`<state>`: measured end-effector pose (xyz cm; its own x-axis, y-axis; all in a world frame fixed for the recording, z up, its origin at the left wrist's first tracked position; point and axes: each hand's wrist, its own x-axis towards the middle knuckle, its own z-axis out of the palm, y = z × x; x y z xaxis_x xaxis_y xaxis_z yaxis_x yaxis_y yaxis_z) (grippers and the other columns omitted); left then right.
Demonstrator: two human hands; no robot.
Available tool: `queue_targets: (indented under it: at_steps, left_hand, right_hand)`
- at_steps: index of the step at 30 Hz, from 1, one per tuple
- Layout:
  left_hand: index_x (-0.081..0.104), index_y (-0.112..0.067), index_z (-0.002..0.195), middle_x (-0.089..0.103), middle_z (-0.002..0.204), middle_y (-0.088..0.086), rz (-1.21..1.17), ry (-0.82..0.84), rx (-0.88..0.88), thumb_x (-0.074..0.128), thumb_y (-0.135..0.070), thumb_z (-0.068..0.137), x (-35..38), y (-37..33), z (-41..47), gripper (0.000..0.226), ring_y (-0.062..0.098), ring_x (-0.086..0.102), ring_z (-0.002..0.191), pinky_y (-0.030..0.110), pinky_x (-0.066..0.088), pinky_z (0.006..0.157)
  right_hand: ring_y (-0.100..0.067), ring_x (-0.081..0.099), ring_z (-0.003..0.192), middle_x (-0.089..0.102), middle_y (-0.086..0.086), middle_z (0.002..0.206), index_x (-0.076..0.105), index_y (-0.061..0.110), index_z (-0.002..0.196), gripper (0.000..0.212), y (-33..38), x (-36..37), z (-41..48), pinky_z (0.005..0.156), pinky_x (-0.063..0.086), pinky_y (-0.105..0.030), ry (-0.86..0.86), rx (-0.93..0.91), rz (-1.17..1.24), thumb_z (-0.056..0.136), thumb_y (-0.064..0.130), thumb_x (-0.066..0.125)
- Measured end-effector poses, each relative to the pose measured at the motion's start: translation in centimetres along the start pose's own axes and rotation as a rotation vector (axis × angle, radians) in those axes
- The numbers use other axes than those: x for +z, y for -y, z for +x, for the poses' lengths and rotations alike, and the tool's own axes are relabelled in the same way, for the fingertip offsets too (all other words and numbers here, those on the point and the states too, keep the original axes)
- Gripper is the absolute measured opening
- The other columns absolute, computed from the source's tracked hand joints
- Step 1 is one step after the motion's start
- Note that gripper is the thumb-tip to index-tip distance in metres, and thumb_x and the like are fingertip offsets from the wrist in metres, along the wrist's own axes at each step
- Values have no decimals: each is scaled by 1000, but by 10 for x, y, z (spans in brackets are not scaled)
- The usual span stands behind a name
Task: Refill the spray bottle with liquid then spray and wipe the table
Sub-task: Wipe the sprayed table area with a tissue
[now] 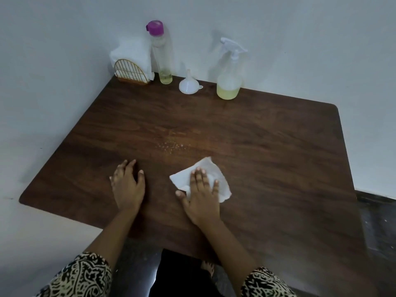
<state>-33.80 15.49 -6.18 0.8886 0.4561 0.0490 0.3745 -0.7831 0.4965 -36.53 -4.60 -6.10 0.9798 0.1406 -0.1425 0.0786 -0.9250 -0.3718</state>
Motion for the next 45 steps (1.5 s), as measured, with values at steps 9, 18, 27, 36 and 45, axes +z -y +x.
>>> queue_targets:
  at_steps: [9, 18, 27, 36, 45]
  left_hand:
    - [47, -12, 138, 38, 150, 11, 131, 11, 16, 48, -30, 96, 4, 2, 0, 45, 28, 26, 142, 54, 14, 115]
    - [41, -13, 143, 34, 153, 5, 105, 4, -25, 41, -23, 98, 4, 2, 2, 45, 21, 21, 145, 49, 9, 117]
    - [42, -12, 142, 38, 151, 8, 78, 34, 42, 48, -24, 96, -4, 17, 20, 48, 25, 27, 143, 46, 20, 117]
    - [38, -11, 145, 35, 152, 10, 144, 67, 83, 46, -29, 97, -25, 53, 83, 51, 27, 25, 143, 46, 15, 117]
    - [37, -12, 145, 32, 154, 10, 242, 137, 187, 43, -34, 98, -26, 68, 157, 53, 27, 23, 144, 48, 15, 117]
  right_hand:
    - [-26, 11, 147, 17, -15, 158, 13, 3, 150, 83, -98, -30, 6, 117, 10, -53, -166, 495, -8, 92, 61, 24]
    - [-26, 42, 135, 47, -15, 143, 45, 2, 139, 85, 57, 26, 14, 106, 37, -47, -1, -11, -27, 85, 65, 27]
    - [-34, 6, 147, 9, -25, 156, 9, -5, 148, 87, -16, -4, 41, 118, 8, -49, -187, 482, 47, 93, 59, 31]
    - [-31, 26, 143, 27, -19, 154, 24, 2, 148, 84, 57, 27, 80, 115, 21, -44, -113, 179, -29, 88, 61, 29]
    - [-35, 10, 146, 15, -25, 155, 16, -4, 148, 90, 91, 28, 133, 118, 3, -47, -195, 425, 50, 88, 63, 19]
